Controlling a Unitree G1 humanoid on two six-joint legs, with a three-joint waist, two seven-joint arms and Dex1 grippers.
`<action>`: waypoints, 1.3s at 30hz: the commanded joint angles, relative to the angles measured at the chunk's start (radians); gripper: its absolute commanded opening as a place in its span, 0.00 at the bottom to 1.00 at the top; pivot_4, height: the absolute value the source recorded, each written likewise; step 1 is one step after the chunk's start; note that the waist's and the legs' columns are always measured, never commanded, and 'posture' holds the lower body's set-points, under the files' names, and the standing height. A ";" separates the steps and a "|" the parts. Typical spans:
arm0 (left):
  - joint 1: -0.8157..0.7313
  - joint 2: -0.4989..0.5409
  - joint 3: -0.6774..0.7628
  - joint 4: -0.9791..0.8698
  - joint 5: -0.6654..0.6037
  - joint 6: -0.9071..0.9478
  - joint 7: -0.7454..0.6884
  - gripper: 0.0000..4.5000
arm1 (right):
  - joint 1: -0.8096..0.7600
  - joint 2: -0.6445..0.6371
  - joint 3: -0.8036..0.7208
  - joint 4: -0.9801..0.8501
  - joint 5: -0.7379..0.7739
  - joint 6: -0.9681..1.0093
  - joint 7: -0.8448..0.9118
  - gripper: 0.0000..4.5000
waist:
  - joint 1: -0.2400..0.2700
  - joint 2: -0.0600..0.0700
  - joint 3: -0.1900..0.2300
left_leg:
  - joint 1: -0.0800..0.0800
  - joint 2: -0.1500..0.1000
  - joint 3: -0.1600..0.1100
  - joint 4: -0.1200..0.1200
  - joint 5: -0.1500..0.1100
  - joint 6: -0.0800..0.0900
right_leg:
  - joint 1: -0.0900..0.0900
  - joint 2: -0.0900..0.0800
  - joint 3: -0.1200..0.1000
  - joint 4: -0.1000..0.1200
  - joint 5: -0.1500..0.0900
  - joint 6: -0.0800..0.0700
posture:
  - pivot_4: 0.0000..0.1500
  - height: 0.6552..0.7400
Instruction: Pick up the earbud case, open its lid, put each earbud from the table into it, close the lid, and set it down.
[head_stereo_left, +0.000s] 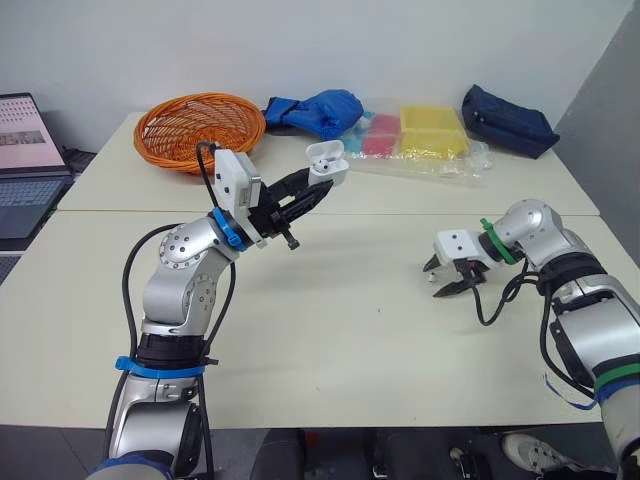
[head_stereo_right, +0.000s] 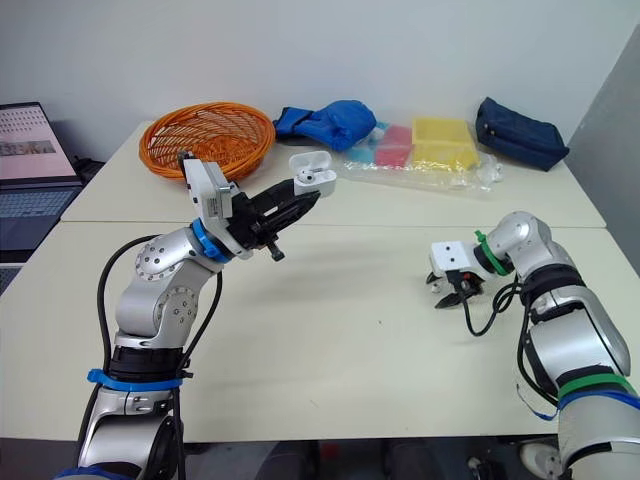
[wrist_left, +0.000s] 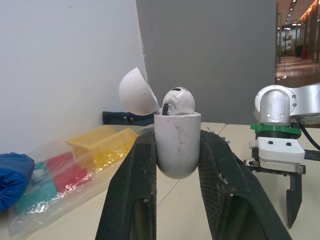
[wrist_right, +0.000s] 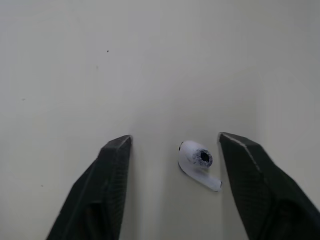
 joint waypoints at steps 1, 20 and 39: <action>-0.014 0.005 0.010 -0.034 -0.008 -0.012 0.005 0.18 | -0.024 -0.002 -0.008 0.019 -0.026 -0.018 -0.012 0.39 | 0.000 0.000 0.000 | 0.000 0.000 0.000 0.000 0.000 0.000 | 0.000 0.000 0.000 0.000 0.000 0.000 | 1.00 1.00; -0.021 -0.003 0.002 -0.027 -0.010 -0.006 0.001 0.18 | -0.028 -0.007 -0.017 0.046 -0.072 -0.037 -0.111 0.25 | -0.001 0.000 0.000 | 0.010 0.000 0.000 0.000 0.000 0.000 | 0.010 0.000 0.000 -0.001 0.000 0.001 | 1.00 1.00; 0.015 -0.014 0.001 -0.059 -0.014 0.003 0.021 0.18 | 0.264 -0.091 -0.307 -0.694 0.199 0.776 -0.104 0.06 | 0.004 0.000 0.000 | 0.013 0.000 0.000 -0.003 0.000 0.000 | 0.012 0.000 0.002 -0.001 -0.002 0.004 | 1.00 1.00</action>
